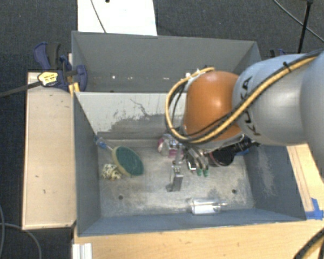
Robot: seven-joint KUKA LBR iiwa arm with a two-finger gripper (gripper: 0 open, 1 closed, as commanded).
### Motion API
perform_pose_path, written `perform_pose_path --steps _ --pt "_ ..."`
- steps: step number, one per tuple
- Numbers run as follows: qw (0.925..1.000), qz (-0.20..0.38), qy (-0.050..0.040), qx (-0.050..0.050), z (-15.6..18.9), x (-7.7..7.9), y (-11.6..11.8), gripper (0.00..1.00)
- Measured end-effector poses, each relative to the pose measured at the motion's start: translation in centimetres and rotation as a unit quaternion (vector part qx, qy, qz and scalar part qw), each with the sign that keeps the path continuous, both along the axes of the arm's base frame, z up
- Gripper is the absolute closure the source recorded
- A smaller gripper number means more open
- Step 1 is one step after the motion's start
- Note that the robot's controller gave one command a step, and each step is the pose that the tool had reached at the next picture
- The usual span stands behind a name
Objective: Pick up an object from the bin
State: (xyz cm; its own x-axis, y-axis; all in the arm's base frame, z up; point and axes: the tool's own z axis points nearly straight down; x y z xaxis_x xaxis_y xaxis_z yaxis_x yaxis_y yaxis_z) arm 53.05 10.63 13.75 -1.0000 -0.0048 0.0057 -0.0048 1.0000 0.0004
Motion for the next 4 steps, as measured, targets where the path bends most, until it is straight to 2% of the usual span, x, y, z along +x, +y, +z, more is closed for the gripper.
perform_pose_path --steps 1,2,3,4 --pt "0.9997 0.024 -0.0029 0.001 -7.1 3.2 3.9 0.00" --pt "0.9989 0.047 -0.0055 0.002 -6.6 3.8 9.9 0.00" --pt "0.9991 0.042 -0.0043 0.000 -6.7 3.9 9.3 1.00" --pt "0.9981 0.061 -0.0087 0.002 1.9 5.5 10.6 1.00"
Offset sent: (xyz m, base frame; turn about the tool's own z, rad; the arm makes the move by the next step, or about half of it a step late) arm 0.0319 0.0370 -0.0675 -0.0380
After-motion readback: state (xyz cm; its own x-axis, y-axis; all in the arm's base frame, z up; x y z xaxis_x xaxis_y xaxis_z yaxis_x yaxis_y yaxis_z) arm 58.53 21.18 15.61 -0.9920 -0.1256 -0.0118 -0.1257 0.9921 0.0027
